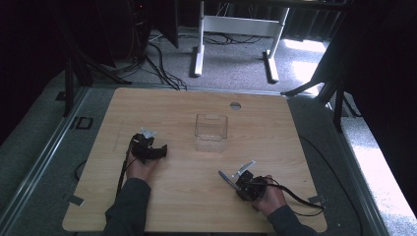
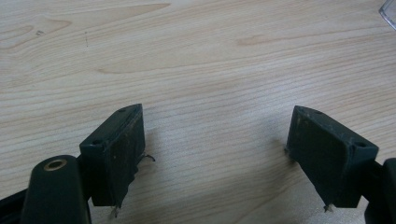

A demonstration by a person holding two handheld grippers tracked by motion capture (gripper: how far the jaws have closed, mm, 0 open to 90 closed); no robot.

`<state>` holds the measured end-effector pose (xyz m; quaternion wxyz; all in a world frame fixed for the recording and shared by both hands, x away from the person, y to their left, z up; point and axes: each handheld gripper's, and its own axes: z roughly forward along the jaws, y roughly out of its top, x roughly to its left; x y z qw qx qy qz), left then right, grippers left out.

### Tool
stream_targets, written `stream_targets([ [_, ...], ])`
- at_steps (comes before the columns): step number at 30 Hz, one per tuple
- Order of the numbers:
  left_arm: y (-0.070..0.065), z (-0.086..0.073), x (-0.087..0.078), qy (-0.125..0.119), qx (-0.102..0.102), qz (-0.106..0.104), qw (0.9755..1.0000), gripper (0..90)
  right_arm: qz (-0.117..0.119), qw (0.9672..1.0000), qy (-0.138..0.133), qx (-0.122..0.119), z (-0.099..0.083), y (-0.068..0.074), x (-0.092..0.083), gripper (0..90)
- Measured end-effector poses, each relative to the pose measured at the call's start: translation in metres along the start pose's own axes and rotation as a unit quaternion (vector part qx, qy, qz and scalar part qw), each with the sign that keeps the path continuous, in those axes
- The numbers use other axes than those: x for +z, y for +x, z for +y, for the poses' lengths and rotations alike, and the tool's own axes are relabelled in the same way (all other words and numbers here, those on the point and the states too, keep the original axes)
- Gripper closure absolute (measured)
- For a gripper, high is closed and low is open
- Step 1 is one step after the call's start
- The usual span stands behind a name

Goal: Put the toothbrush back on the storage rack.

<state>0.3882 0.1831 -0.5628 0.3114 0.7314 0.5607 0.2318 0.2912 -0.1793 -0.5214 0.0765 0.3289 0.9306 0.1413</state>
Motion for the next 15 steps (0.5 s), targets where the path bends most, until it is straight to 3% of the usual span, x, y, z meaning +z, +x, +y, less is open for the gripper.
stream_targets([
  [15,0.0000,0.0000,0.0000,0.000,0.000,0.000,1.0000,19.8,0.012,0.9993,0.034,-0.010,0.0097,-0.0018,0.0012,79.1],
])
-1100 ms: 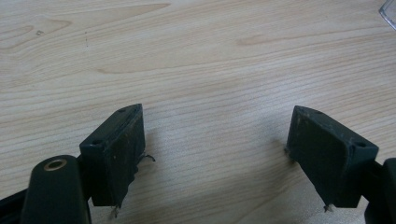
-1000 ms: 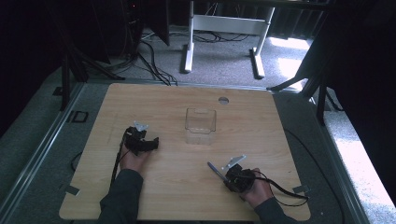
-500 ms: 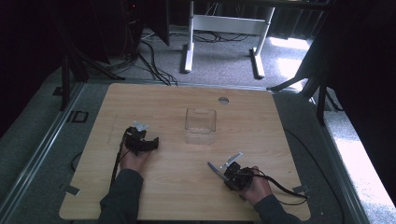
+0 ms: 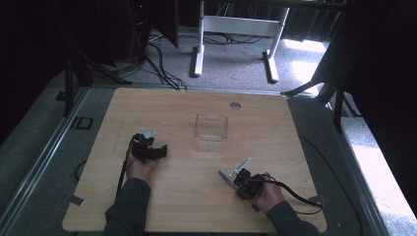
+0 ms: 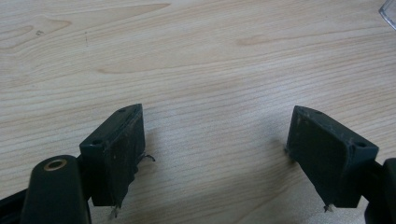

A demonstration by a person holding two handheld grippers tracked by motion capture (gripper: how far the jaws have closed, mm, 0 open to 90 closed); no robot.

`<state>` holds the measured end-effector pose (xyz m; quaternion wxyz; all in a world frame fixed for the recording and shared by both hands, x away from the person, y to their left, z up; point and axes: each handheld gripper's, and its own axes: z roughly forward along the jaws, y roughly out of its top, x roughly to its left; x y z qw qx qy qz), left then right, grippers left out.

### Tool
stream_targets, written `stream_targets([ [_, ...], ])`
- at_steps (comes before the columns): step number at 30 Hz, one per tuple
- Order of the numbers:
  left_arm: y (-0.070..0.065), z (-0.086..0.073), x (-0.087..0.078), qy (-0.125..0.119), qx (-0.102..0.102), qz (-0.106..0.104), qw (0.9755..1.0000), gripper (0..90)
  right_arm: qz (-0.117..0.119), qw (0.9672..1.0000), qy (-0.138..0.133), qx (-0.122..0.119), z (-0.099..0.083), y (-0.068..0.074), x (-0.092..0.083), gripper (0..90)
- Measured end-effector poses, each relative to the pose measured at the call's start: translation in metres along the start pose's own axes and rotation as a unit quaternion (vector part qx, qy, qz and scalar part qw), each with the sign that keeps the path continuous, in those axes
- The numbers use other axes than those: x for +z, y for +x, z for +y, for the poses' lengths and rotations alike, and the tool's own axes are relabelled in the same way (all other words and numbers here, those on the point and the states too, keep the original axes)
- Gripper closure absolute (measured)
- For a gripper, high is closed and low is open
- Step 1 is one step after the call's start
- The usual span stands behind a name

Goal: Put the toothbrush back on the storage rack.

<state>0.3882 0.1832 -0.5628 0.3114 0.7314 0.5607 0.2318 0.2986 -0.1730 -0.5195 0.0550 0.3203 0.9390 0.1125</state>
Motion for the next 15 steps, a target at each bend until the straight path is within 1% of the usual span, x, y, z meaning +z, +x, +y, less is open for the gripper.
stream_targets([
  [7,0.000,0.000,0.000,0.000,0.000,0.000,1.0000,19.8,0.012,0.9996,0.025,0.005,0.007,-0.004,0.000,79.5],
  [14,0.000,0.000,0.000,0.000,0.000,0.000,1.0000,19.8,0.014,0.9987,0.050,-0.005,0.013,-0.004,0.001,79.8],
  [15,0.000,0.000,0.000,0.000,0.000,0.000,1.0000,19.8,0.014,0.9986,0.050,-0.011,0.014,-0.005,0.001,79.9],
])
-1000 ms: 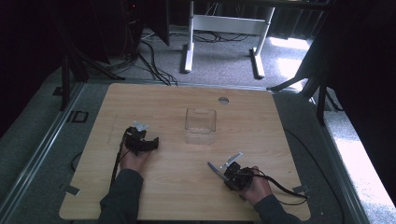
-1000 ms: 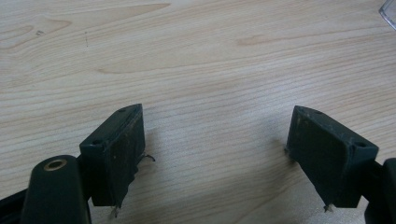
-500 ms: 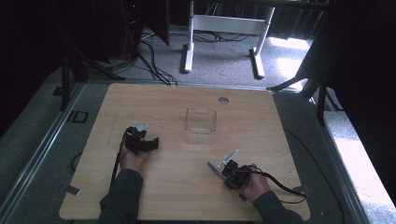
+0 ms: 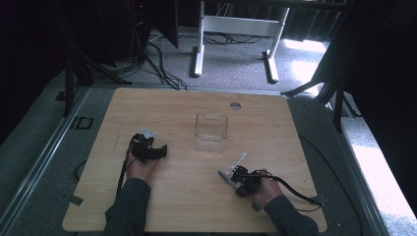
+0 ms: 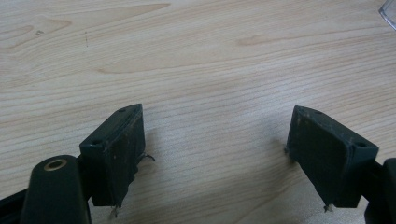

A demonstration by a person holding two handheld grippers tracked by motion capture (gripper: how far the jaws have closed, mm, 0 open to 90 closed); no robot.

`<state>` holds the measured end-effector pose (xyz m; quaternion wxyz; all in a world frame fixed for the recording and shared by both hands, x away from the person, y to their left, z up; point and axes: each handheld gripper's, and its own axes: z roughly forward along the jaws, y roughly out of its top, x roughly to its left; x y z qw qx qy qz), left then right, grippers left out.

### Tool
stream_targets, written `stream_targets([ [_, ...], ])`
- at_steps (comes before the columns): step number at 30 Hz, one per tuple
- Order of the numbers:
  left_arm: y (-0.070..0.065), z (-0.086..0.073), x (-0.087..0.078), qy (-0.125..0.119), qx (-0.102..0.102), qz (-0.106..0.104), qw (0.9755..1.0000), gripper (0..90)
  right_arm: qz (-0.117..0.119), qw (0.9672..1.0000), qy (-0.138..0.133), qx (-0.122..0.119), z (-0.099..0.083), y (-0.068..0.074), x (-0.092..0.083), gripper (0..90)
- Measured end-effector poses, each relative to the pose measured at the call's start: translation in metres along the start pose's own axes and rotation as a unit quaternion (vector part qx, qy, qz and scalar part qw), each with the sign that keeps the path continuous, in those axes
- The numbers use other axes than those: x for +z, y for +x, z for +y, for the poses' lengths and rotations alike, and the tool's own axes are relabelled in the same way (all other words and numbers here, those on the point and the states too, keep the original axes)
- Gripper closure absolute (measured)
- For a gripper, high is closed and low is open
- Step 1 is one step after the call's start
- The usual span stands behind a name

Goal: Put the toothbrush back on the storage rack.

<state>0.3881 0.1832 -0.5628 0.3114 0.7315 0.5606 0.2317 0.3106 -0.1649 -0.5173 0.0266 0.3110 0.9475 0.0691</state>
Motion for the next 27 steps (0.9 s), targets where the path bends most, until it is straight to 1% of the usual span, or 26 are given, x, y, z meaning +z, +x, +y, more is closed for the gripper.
stream_targets([
  [4,0.0000,0.0000,0.0000,0.000,0.000,0.000,1.0000,19.8,0.006,1.0000,0.005,-0.001,0.0014,-0.0012,0.0000,80.4],
  [8,0.0000,0.0000,0.0000,0.000,0.000,0.000,1.0000,19.8,0.003,0.9999,0.009,-0.007,0.0026,-0.0005,-0.0001,80.9],
  [14,0.0000,0.0000,0.0000,0.000,0.000,0.000,1.0000,19.8,0.000,0.9998,0.002,-0.018,0.0029,-0.0001,0.0004,81.3],
  [22,-0.0001,0.0005,0.0003,0.001,0.005,-0.005,1.0000,19.4,0.001,0.9998,-0.006,-0.018,-0.0012,-0.0030,-0.0026,81.4],
  [27,-0.0005,0.0019,0.0006,0.004,0.007,-0.006,0.9999,19.8,0.000,0.9997,-0.019,-0.014,-0.0025,-0.0040,-0.0078,81.4],
])
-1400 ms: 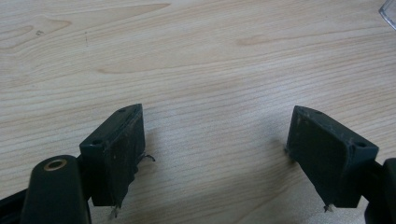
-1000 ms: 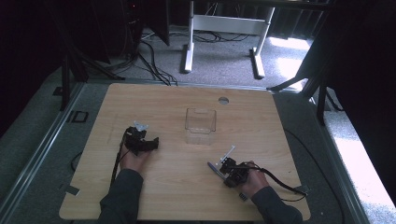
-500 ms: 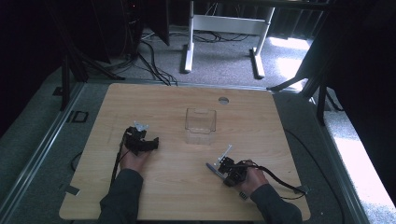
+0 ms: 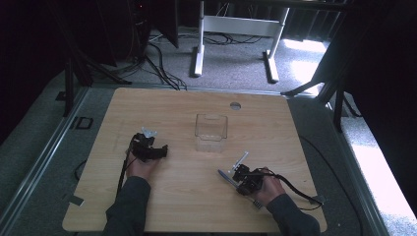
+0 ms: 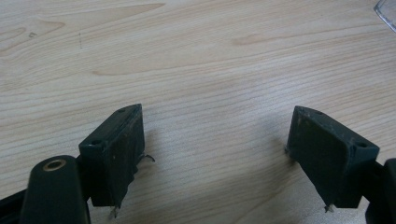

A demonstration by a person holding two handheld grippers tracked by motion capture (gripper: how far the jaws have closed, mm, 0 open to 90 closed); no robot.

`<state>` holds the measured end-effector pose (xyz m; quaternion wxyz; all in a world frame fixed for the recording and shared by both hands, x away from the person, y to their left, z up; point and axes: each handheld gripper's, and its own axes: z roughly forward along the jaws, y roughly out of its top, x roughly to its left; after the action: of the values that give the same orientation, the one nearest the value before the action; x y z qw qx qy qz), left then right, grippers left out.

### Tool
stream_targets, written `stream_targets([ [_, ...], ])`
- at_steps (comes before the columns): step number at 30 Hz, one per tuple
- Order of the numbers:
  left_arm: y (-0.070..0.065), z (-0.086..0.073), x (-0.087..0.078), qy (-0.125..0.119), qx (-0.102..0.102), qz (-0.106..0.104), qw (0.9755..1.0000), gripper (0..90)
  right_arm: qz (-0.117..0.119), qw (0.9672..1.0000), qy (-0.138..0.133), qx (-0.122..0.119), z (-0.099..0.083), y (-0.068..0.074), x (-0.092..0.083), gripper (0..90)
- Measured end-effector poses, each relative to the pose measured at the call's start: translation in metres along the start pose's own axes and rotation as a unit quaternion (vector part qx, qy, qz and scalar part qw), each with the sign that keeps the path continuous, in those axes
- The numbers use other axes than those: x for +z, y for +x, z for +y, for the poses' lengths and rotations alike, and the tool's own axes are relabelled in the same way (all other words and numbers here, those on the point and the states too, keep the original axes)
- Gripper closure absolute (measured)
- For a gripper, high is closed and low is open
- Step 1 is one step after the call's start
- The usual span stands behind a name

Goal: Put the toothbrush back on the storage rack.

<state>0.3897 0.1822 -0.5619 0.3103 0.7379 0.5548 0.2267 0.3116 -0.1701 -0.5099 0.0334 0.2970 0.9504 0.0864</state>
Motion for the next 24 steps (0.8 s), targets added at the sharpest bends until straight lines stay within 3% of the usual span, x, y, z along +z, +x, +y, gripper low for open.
stream_targets([
  [16,0.007,0.001,-0.003,0.004,0.010,-0.012,0.9999,32.3,-0.011,0.9997,-0.021,-0.011,0.000,-0.002,-0.023,81.4],
  [21,0.011,0.003,-0.006,0.011,-0.009,-0.018,0.9997,38.6,-0.019,0.9992,-0.031,-0.016,0.002,-0.003,-0.030,81.4],
  [24,0.014,0.002,-0.007,0.012,-0.006,-0.022,0.9997,40.1,-0.020,0.9992,-0.031,-0.016,0.003,-0.003,-0.032,81.4],
])
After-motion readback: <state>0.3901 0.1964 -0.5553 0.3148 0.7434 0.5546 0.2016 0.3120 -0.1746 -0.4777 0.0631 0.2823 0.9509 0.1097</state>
